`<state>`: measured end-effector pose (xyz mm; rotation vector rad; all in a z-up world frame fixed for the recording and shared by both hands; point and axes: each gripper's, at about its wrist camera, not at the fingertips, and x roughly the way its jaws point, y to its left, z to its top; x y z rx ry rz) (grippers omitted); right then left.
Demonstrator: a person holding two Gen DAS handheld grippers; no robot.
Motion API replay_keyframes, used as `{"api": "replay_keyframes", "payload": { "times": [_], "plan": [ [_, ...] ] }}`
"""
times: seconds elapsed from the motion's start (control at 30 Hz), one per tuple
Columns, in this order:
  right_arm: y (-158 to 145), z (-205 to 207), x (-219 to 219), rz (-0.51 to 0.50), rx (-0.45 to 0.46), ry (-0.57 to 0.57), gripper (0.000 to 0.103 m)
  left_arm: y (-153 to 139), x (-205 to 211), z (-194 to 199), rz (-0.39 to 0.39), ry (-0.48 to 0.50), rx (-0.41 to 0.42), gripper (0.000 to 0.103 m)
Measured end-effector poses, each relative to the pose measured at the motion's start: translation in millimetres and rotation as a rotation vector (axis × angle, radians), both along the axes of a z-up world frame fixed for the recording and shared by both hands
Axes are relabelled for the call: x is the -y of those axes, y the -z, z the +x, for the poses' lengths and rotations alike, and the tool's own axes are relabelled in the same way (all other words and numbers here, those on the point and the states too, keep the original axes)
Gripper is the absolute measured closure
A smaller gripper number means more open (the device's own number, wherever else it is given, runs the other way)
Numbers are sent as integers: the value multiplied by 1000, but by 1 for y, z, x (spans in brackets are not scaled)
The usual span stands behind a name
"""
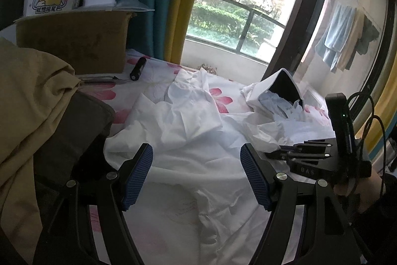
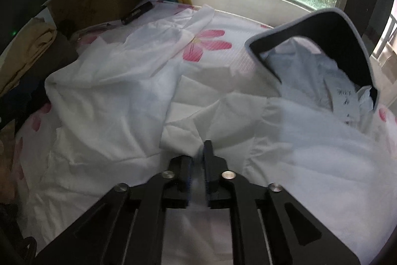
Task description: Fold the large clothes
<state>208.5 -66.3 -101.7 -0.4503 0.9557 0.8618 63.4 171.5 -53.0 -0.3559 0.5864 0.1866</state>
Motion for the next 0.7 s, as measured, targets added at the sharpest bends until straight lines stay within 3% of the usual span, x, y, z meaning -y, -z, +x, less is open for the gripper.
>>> {"api": "replay_keyframes", "payload": {
  "times": [0.07,0.13,0.37,0.7],
  "plan": [
    [-1,-3,3,18,-30,-7,70,0,1,0,1,5,-5,27],
    [-3,-8,7,34,-58,-15,47,-1,2,1,3,13,-12,27],
    [-17,-19,36,77,-32,-9,46,-2,15,13,23,54,-44,27],
    [-32,2,114,100,20,162,46,9,59,54,31,166,-135,27]
  ]
}}
